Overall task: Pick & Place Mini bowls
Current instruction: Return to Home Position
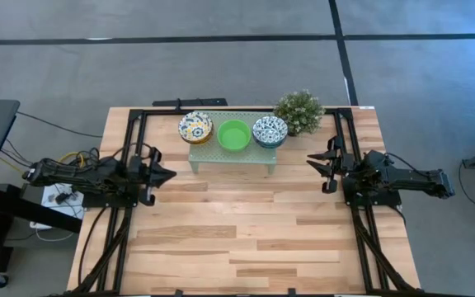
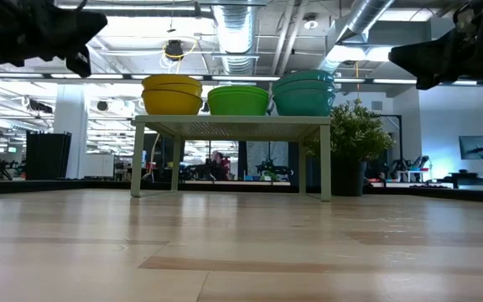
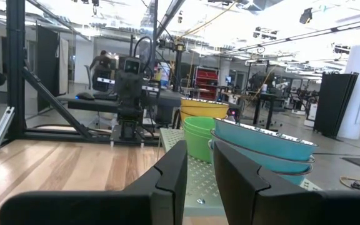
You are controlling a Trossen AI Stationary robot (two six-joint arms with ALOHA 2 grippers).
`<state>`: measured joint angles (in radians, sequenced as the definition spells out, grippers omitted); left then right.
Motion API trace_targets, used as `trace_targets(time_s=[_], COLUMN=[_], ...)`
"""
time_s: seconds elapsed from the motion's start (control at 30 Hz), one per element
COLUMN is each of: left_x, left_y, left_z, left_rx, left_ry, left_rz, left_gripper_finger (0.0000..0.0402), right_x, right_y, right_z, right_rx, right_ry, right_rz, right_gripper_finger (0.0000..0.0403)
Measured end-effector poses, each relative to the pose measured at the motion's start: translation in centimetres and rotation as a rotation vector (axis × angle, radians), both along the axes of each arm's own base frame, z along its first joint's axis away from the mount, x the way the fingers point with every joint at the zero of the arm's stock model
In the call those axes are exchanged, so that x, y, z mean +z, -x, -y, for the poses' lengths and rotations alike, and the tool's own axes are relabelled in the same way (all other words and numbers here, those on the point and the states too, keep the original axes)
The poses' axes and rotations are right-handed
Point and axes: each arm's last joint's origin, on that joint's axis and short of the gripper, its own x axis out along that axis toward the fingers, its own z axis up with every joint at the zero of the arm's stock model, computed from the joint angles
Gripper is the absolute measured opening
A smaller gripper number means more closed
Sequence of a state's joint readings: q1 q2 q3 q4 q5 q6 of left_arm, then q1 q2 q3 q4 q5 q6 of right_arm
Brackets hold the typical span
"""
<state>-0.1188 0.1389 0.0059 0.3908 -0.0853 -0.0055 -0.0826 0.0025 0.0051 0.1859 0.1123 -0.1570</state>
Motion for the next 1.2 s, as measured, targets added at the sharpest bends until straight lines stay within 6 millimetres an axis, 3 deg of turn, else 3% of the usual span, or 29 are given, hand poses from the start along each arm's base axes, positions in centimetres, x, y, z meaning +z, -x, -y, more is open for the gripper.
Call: trace_targets(time_s=[1.2], left_x=[-0.07], left_y=[-0.07], left_z=[0.02], left_rx=[-0.01], left_ry=[0.023], left_rz=[-0.009], left_gripper_finger=[0.0011], right_x=[-0.01], right_y=[0.0], right_z=[0.0], right_rx=[0.0], right_ry=[0.0], right_rz=[-0.001], right_gripper_finger=[0.0074])
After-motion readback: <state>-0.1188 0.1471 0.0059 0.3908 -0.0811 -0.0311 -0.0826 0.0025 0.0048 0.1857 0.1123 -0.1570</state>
